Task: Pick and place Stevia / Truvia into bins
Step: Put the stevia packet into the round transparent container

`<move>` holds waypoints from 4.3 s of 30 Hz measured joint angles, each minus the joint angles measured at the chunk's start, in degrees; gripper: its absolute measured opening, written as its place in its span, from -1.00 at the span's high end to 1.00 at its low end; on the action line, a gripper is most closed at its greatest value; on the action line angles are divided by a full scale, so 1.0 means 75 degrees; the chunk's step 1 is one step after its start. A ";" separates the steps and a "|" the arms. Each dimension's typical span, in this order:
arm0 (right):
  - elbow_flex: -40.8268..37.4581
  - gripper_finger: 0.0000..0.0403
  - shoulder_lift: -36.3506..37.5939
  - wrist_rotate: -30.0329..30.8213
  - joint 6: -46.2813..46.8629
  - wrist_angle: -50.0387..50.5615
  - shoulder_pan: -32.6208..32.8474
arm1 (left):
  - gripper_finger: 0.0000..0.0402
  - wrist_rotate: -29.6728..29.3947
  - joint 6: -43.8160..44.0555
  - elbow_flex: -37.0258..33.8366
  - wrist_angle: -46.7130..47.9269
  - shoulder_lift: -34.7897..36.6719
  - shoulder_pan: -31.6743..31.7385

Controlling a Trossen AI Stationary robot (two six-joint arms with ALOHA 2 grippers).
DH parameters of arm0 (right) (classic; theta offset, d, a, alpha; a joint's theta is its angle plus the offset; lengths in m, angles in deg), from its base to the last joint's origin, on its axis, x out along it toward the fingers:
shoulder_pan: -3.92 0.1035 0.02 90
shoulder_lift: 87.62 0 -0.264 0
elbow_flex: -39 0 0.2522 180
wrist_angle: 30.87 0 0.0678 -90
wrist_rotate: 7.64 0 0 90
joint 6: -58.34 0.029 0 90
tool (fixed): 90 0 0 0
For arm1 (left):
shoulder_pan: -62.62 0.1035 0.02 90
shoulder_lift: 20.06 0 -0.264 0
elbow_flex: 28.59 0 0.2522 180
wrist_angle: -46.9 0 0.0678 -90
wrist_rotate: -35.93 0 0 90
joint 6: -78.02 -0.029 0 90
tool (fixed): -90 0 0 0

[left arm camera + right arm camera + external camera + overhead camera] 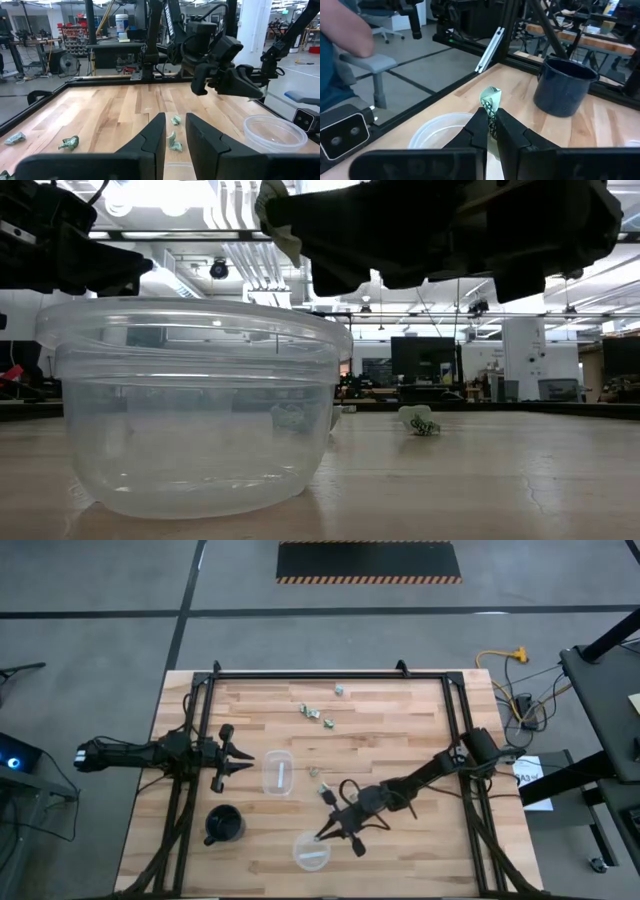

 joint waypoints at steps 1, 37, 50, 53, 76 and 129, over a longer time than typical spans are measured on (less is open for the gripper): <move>0.0030 0.94 0.0000 -0.0067 -0.0012 0.0055 0.0000 | 0.71 0.0000 0.0003 0.0000 0.0005 0.0000 0.0000; 0.0073 0.75 0.0006 -0.0346 -0.0067 0.0184 0.0015 | 0.71 -0.0002 0.0000 0.0000 -0.0003 0.0003 0.0000; 0.0070 0.38 0.0015 -0.0323 -0.0020 0.0184 0.0015 | 0.71 -0.0001 0.0003 0.0000 -0.0003 0.0003 0.0000; 0.0070 0.34 0.0015 -0.0319 -0.0021 0.0240 0.0000 | 0.71 0.0000 0.0003 0.0000 -0.0003 0.0003 -0.0001; -0.0848 0.31 0.2124 0.1070 -0.0015 0.3730 -0.0286 | 0.71 -0.0002 0.0003 0.0000 -0.0003 0.0003 -0.0003; -0.3282 0.39 0.3118 0.2769 0.0732 0.2935 -0.0411 | 0.71 0.0000 0.0002 0.0000 -0.0004 0.0003 -0.0003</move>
